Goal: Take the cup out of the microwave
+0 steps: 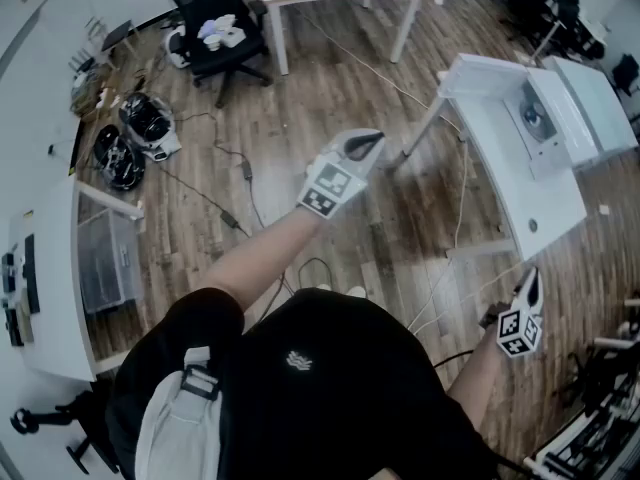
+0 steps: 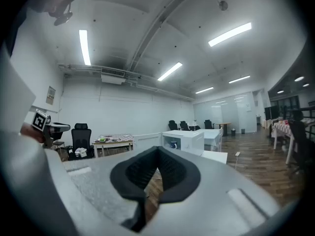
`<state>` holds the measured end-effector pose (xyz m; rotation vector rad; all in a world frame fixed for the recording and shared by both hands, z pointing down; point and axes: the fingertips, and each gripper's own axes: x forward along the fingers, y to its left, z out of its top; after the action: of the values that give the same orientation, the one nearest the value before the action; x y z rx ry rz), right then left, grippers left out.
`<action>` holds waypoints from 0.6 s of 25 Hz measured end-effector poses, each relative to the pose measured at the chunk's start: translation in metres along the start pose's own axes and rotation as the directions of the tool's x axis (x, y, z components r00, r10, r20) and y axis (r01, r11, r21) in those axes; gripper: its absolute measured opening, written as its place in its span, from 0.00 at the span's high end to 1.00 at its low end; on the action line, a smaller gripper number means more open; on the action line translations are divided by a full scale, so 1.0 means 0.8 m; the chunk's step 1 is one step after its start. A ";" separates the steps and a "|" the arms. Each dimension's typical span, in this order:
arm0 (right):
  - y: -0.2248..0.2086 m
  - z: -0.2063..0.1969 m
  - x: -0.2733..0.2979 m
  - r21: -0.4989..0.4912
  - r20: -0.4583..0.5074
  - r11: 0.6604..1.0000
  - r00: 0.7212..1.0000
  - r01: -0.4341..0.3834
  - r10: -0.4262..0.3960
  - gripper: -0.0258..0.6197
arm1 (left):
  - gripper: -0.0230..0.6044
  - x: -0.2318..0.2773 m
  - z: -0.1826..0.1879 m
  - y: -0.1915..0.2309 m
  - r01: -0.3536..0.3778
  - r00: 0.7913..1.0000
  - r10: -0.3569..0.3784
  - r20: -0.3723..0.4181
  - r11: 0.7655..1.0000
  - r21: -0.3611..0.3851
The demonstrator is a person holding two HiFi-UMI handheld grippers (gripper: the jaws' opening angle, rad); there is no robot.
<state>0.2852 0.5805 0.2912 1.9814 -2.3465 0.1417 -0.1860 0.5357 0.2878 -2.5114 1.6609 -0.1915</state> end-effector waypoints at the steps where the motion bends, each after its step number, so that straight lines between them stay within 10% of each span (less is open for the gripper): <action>1: 0.016 -0.003 0.040 0.002 -0.002 0.999 0.999 -0.046 0.046 0.96 | 0.96 0.002 -0.002 0.024 -0.045 0.999 0.045 -0.014 0.999 0.002; 5: 0.026 -0.010 0.154 0.013 -0.008 0.986 0.986 -0.166 0.166 0.96 | 0.96 0.039 0.005 0.055 -0.144 0.987 0.144 -0.071 0.990 0.002; 15: -0.056 -0.034 0.187 0.043 -0.027 0.986 0.986 -0.163 0.164 0.96 | 0.96 0.134 0.029 -0.016 -0.130 0.991 0.130 -0.012 0.991 0.035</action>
<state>0.3038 0.4299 0.3356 1.7874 -2.5044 0.2274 -0.1290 0.4423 0.2715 -2.3722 1.8035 -0.2238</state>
